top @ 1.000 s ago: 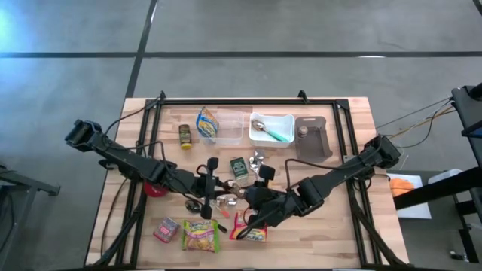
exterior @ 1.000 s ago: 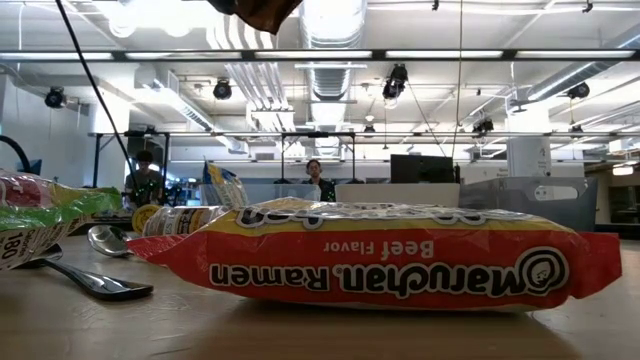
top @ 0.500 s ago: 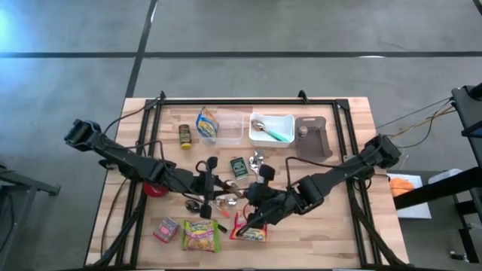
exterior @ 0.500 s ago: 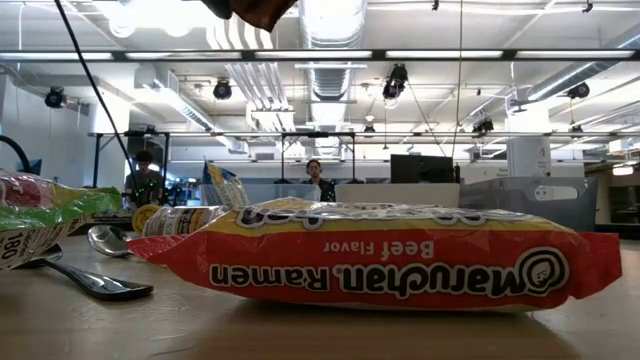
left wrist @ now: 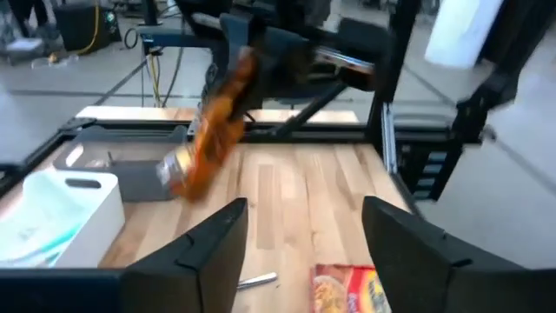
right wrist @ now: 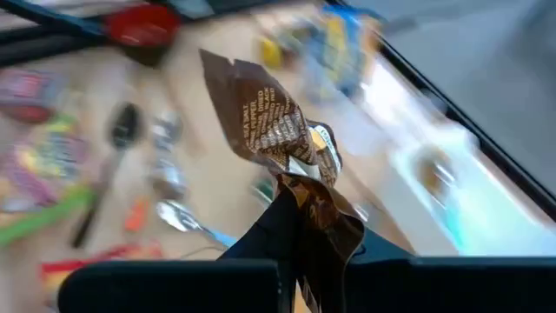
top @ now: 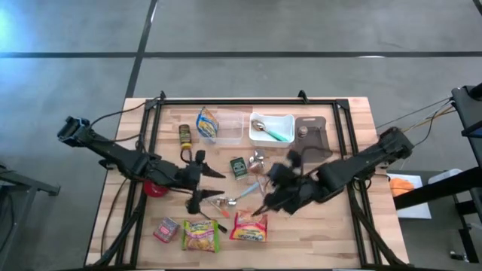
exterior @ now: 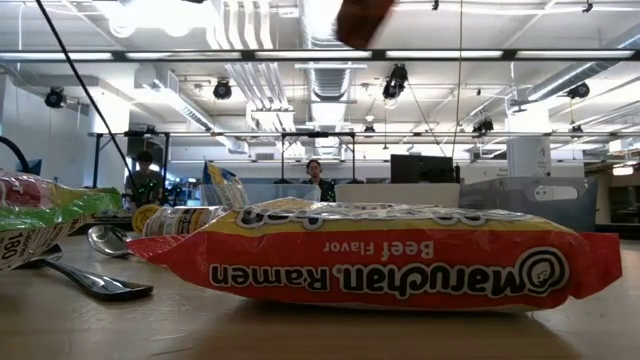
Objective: Pick & Place Food Item
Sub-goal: Put the orange seasoning bag into the black bin
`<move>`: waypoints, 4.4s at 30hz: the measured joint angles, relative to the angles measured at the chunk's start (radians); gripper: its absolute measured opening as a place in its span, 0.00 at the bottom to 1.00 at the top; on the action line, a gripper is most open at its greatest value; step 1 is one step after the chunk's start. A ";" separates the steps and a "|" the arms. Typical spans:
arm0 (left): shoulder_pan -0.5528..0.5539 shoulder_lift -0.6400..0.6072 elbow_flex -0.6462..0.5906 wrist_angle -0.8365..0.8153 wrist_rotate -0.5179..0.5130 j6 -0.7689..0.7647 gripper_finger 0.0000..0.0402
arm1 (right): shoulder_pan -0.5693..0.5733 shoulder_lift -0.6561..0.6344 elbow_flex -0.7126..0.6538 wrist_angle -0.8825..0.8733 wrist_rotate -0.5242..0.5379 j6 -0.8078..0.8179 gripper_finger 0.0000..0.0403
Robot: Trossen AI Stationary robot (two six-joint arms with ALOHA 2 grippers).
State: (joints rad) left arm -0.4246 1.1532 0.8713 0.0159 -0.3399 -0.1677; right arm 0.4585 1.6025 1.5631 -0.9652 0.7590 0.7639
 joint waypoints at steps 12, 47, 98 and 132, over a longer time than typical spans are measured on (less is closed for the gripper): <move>-0.006 -0.114 -0.007 -0.024 0.005 -0.099 0.60 | -0.289 -0.281 -0.036 -0.537 -0.106 0.310 0.02; -0.006 -0.117 -0.007 -0.208 0.004 -0.226 0.60 | -1.194 -0.416 -0.679 -0.012 -0.638 -0.076 0.02; -0.006 -0.117 -0.007 -0.209 0.004 -0.225 0.60 | -1.231 -0.377 -0.813 0.092 -0.550 -0.078 0.02; -0.006 -0.117 -0.008 -0.209 0.004 -0.223 0.60 | -1.228 -0.485 -0.753 0.020 -0.629 -0.105 0.58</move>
State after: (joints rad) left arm -0.4308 1.0359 0.8635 -0.1932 -0.3362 -0.3908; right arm -0.7700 1.1174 0.8104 -0.9452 0.1296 0.6593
